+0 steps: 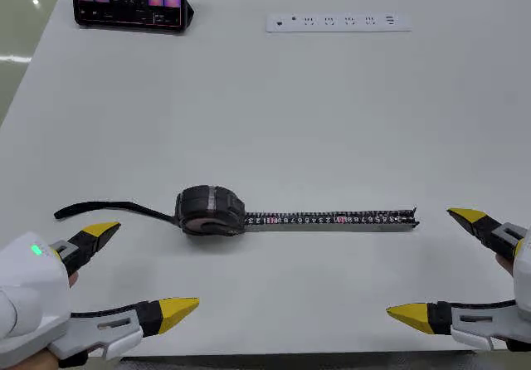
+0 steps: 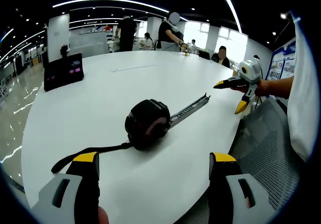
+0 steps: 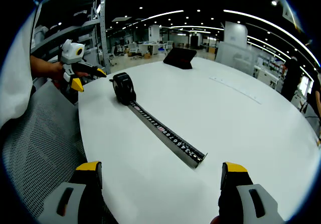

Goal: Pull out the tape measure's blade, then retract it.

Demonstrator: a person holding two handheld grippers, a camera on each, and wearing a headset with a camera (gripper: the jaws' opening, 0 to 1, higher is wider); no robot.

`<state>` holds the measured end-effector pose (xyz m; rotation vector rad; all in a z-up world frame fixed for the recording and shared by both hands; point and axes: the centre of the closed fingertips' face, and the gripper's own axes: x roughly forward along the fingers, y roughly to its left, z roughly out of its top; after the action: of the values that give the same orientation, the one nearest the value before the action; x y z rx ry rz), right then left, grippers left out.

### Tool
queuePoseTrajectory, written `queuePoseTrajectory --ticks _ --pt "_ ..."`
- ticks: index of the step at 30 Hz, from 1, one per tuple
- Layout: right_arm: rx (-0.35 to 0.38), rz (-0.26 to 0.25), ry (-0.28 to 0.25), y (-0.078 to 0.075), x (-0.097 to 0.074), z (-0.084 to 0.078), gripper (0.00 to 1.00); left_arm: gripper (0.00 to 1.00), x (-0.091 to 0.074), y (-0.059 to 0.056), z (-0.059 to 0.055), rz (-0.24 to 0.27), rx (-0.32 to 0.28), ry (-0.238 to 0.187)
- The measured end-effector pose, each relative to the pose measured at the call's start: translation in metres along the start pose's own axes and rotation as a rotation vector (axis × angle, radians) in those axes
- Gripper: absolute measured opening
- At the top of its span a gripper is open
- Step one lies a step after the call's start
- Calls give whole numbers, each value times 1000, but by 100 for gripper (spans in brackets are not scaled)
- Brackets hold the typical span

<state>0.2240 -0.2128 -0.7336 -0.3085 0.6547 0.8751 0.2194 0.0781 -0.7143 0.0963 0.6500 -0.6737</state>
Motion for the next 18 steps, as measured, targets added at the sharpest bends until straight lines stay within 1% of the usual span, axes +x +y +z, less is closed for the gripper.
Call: queuePoseTrajectory --ticks 2,5,8,10,14,18 --pt "-6 0 6 0 0 -1 98 88 3 0 0 10 -3 1" --pt "-3 2 5 -1 0 -2 98 89 7 0 3 17 -29 -9" --pt "-1 0 3 -2 1 -1 98 89 11 -2 7 21 -30 -14" --pt "-2 0 2 -3 1 -1 98 88 12 -4 8 14 -27 -17" --pt "-3 1 -2 -4 1 1 98 88 15 -3 10 17 -34 -16" --pt "-5 3 -2 -5 3 1 98 87 21 -2 13 29 -49 -15"
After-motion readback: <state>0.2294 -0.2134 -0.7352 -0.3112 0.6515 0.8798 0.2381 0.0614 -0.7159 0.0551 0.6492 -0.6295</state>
